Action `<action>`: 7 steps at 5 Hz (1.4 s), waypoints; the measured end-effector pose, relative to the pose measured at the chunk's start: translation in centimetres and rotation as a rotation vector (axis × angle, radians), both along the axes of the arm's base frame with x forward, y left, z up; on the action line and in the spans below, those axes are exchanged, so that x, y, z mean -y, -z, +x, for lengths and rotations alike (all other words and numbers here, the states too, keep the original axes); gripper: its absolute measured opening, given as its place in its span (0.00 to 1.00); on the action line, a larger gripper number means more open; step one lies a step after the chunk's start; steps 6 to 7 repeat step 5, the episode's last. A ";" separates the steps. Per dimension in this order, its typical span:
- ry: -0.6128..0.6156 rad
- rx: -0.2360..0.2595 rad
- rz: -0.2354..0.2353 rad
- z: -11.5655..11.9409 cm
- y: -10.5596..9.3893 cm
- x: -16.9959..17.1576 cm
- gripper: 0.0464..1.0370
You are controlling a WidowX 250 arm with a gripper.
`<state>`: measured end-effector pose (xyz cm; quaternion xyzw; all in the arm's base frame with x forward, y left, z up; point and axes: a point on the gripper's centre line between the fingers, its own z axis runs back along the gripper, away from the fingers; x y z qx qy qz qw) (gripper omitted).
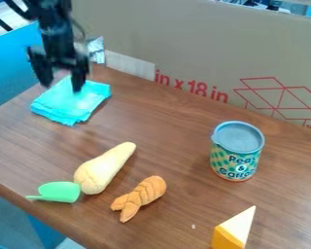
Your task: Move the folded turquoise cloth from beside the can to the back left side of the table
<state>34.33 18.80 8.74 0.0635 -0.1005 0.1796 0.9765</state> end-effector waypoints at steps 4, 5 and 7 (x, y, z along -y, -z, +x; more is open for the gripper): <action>0.375 -0.050 -0.143 -6.5 -2.0 14.5 0.96; 0.390 -0.047 -0.182 -7.6 -2.5 15.8 0.96; 0.390 -0.047 -0.182 -7.6 -2.5 15.8 0.96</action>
